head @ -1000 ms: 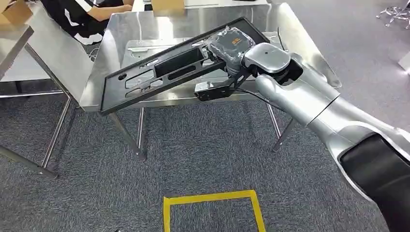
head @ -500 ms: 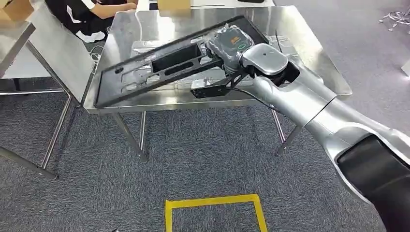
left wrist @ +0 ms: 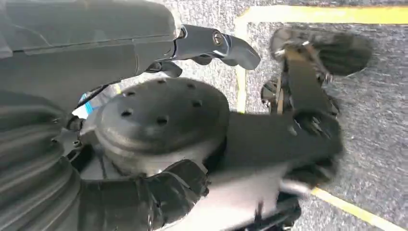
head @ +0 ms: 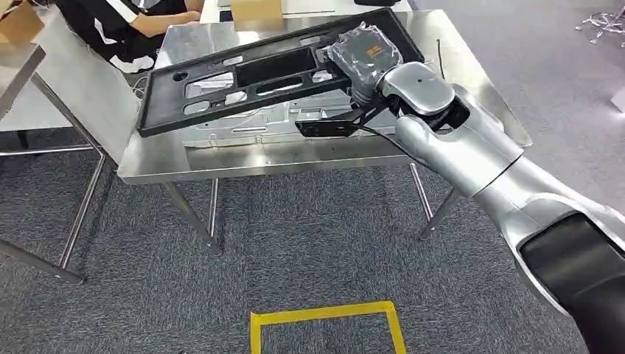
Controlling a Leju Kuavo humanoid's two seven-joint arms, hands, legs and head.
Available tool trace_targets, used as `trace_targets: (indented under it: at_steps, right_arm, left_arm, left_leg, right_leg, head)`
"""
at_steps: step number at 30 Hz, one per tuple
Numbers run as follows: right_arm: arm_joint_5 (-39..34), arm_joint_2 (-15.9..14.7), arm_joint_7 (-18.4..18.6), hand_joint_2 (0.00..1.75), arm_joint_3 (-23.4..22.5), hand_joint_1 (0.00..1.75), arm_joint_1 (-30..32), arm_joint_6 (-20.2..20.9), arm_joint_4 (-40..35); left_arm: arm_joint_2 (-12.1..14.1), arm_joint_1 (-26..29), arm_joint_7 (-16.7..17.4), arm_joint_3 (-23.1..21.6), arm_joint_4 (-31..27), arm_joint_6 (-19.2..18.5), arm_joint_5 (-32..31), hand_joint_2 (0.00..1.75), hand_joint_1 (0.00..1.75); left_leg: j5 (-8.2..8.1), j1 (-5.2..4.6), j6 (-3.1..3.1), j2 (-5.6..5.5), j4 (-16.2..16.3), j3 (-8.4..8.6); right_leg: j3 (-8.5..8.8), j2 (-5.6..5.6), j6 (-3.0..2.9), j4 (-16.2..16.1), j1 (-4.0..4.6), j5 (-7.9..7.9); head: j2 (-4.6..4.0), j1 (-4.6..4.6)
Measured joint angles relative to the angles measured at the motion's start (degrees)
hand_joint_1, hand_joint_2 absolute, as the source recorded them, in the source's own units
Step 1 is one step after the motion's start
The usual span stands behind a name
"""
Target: Take the parts from the cabinet and place them on the table.
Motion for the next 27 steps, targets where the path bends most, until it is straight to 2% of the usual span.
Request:
trace_targets:
  at_steps: [1, 2, 4, 5, 6, 8, 9, 10, 11, 12, 13, 14, 15, 16, 17, 19, 20, 21, 22, 23, 25, 26, 27]
  right_arm:
    - [0.1, 0.0, 0.0, 1.75, -0.3, 1.75, -0.1, 0.0, 0.0]
    - [0.2, -0.1, 0.0, 1.75, -0.6, 1.75, -0.1, 0.0, 0.0]
    - [0.4, -0.2, 0.0, 1.75, -0.7, 1.75, 0.0, 0.1, -0.2]
    - [0.5, -0.3, 0.0, 1.75, -0.7, 1.75, 0.0, 0.1, -0.2]
    - [0.7, -0.5, -0.1, 1.75, -0.8, 1.75, 0.2, 0.2, -0.2]
    - [1.0, -0.7, -0.1, 1.75, -1.0, 1.75, 0.2, 0.2, -0.2]
    - [1.1, -0.7, -0.2, 1.75, -1.1, 1.75, 0.4, 0.2, -0.2]
    - [1.3, -0.8, -0.2, 1.75, -1.1, 1.75, 0.6, 0.4, -0.2]
    - [1.4, -1.0, -0.3, 1.75, -1.1, 1.75, 0.9, 0.6, -0.2]
    - [1.6, -1.1, -0.4, 1.75, -1.1, 1.75, 1.2, 0.7, -0.2]
    - [1.9, -1.2, -0.6, 1.75, -1.1, 1.75, 1.2, 0.8, -0.2]
    - [2.1, -1.3, -0.9, 1.75, -1.1, 1.75, 1.2, 0.8, -0.2]
    - [2.3, -1.4, -1.1, 1.75, -1.5, 1.75, 1.2, 0.8, -0.3]
    - [2.4, -1.4, -1.2, 1.75, -1.8, 1.75, 1.1, 0.8, -0.3]
    - [2.4, -1.4, -1.3, 1.75, -2.1, 1.75, 1.0, 0.9, -0.3]
    - [2.8, -1.4, -1.4, 1.75, -2.4, 1.75, 1.2, 1.0, -0.3]
    - [2.9, -1.4, -1.5, 1.75, -2.4, 1.75, 1.2, 1.0, -0.3]
    - [2.9, -1.4, -1.6, 1.75, -2.5, 1.75, 1.2, 1.1, -0.3]
    - [3.0, -1.5, -1.6, 1.75, -2.6, 1.75, 1.2, 1.1, -0.3]
    - [3.0, -1.4, -1.6, 1.75, -2.7, 1.75, 1.2, 1.1, -0.3]
    - [3.0, -1.4, -1.7, 1.75, -2.8, 1.75, 1.3, 1.1, -0.3]
    - [3.0, -1.4, -1.7, 1.75, -2.8, 1.75, 1.4, 1.1, -0.3]
    - [3.0, -1.3, -1.8, 1.75, -2.8, 1.75, 1.6, 1.2, -0.3]
  left_arm:
    - [0.0, 0.0, 0.0, 0.0, 0.0, 0.0, 0.0, 1.75, 0.0]
    - [0.0, -0.1, 0.0, 0.0, 0.0, 0.0, 0.0, 1.75, 0.0]
    - [0.0, 0.0, 0.0, 0.0, 0.0, 0.1, 0.0, 1.75, 0.0]
    - [0.1, 0.0, 0.0, 0.0, 0.0, 0.1, 0.0, 1.75, 0.0]
    - [0.1, 0.0, 0.0, 0.0, 0.0, 0.1, 0.0, 1.75, 0.0]
    - [0.1, -0.1, 0.0, 0.0, 0.0, 0.1, 0.0, 1.75, 0.0]
    - [0.1, -0.1, 0.0, 0.0, 0.0, 0.1, 0.0, 1.75, 0.0]
    - [0.1, -0.1, 0.0, 0.0, 0.0, 0.1, 0.0, 1.75, 0.0]
    - [0.1, -0.1, 0.0, 0.0, 0.0, 0.0, 0.0, 1.75, 0.0]
    - [0.1, -0.1, 0.0, 0.0, 0.0, 0.0, 0.0, 1.75, 0.0]
    - [0.1, -0.1, 0.0, 0.0, 0.0, 0.0, 0.0, 1.75, 0.0]
    - [0.1, -0.1, 0.0, -0.1, 0.0, 0.0, 0.0, 1.75, 0.0]
    - [0.1, -0.1, 0.0, -0.1, 0.0, 0.0, 0.0, 1.75, 0.0]
    - [0.0, -0.1, 0.0, -0.1, 0.0, 0.0, 0.0, 1.75, 0.0]
    - [0.0, -0.2, 0.0, -0.1, 0.0, 0.0, 0.0, 1.75, 0.0]
    - [0.0, -0.2, 0.2, -0.2, 0.0, 0.0, 0.0, 1.75, 0.0]
    - [0.0, -0.2, 0.2, -0.4, 0.0, 0.1, 0.0, 1.75, 0.0]
    - [0.1, -0.2, 0.2, -0.5, 0.0, 0.1, 0.0, 1.75, 0.0]
    - [0.0, -0.1, 0.2, -0.5, 0.0, 0.1, 0.0, 1.75, 0.0]
    - [0.0, -0.1, 0.2, -0.5, 0.0, 0.1, 0.0, 1.75, 0.0]
    - [0.0, -0.2, 0.2, -0.5, 0.0, 0.1, -0.1, 1.75, 0.0]
    - [0.0, -0.2, 0.2, -0.5, 0.0, 0.1, 0.0, 1.75, 0.0]
    - [0.0, -0.1, 0.1, -0.6, 0.0, 0.0, 0.0, 1.75, 0.0]
  left_leg:
    - [-0.9, -0.57, 0.03, -0.04, -0.7, 1.08]
    - [-0.96, -0.61, 0.48, -0.11, -0.9, 0.99]
    - [-1.12, -0.92, 0.99, -0.16, -1.0, 0.88]
    - [-0.9, -0.67, 1.51, -0.13, -1.6, 1.23]
    - [-0.78, -0.62, 1.93, 0.02, -2.0, 1.63]
    - [-1.05, -0.76, 2.74, 0.11, -1.9, 1.81]
    - [-1.22, -0.89, 2.99, 0.19, -1.9, 1.92]
    - [-1.36, -1.04, 3.18, 0.21, -1.9, 2.06]
    - [-1.54, -1.15, 3.3, 0.18, -1.8, 2.23]
    - [-1.79, -1.21, 3.3, 0.06, -1.7, 2.46]
    - [-2.08, -1.26, 3.24, -0.06, -1.5, 2.67]
    - [-2.45, -1.3, 3.1, -0.13, -1.2, 2.89]
    - [-2.89, -1.3, 2.95, -0.16, -1.0, 2.9]
    - [-3.07, -1.7, 2.71, -0.18, -0.6, 2.76]
    - [-3.14, -1.65, 2.58, -0.18, -0.6, 2.6]
    - [-3.12, -1.44, 2.05, -0.15, -1.0, 2.73]
    - [-3.31, -1.64, 1.75, -0.16, -1.0, 2.95]
    - [-3.92, -1.39, 1.46, -0.04, -0.5, 2.65]
    - [-4.95, -1.36, 1.12, -0.04, 1.6, 1.91]
    - [-6.72, -1.16, 0.89, -0.06, 5.6, -0.09]
    - [-9.44, -0.87, 0.49, -0.04, 14.3, -5.16]
    - [-9.21, -0.71, 0.27, -0.03, 16.3, -6.66]
    - [-7.55, -0.52, 0.11, -0.02, 15.4, -6.8]
  right_leg:
    - [-0.21, 0.14, 0.36, 0.1, 0.34, -0.21]
    - [-0.36, 0.16, 0.59, 0.1, 0.25, -0.14]
    - [-0.24, 0.14, 1.12, -0.1, 0.04, -0.18]
    - [-0.14, 0.15, 1.55, -0.1, 0.1, -0.4]
    - [-0.59, 0.05, 1.6, 1.1, -0.1, -1.34]
    - [-4.13, -0.17, 1.6, 8.4, 0.05, -5.08]
    - [-6.85, -0.18, 1.68, 13.5, 0.09, -7.05]
    - [-9.04, -0.19, 1.73, 17.1, 0.08, -7.78]
    - [-10.06, -0.21, 1.68, 18.2, 0.08, -7.19]
    - [-9.64, -0.23, 1.53, 16.4, 0.09, -5.17]
    - [-8.22, -0.23, 1.32, 12.7, 0.12, -2.43]
    - [-6.04, -0.24, 0.96, 7.5, 0.21, 0.58]
    - [-4.22, -0.32, 0.51, 2.8, 0.4, 2.53]
    - [-3.23, -0.36, 0.42, 2.0, 0.88, 1.7]
    - [-3.12, -0.35, 0.37, 0.9, 0.82, 1.41]
    - [-3.15, -0.26, 0.06, 1.1, 1.07, 1.27]
    - [-2.78, -0.24, -0.19, 0.4, 0.68, 1.41]
    - [-2.03, -0.31, -0.45, -0.2, 0.31, 1.54]
    - [-1.63, -0.29, -0.76, -0.5, 0.26, 1.48]
    - [-1.42, -0.28, -1.05, -0.6, 0.3, 1.33]
    - [-1.01, -0.24, -1.15, -0.4, 0.31, 0.83]
    - [-0.68, -0.21, -1.09, -0.4, 0.3, 0.55]
    - [-0.21, -0.17, -0.97, -0.4, 0.28, 0.2]
  head:
    - [0.0, -0.02]
    - [0.02, -0.02]
    - [0.02, 0.0]
    - [0.0, 0.0]
    - [0.0, 0.02]
    - [0.0, 0.07]
    - [0.0, 0.02]
    - [0.0, 0.07]
    - [0.0, 0.04]
    - [0.0, 0.07]
    - [0.0, 0.07]
    - [0.0, 0.04]
    - [0.0, 0.09]
    - [0.0, 0.04]
    - [0.0, 0.04]
    - [0.0, 0.02]
    - [0.0, 0.07]
    - [0.0, 0.09]
    - [0.0, 0.02]
    - [0.0, 0.02]
    - [0.0, 0.02]
    - [0.02, -0.04]
    - [0.0, 0.0]
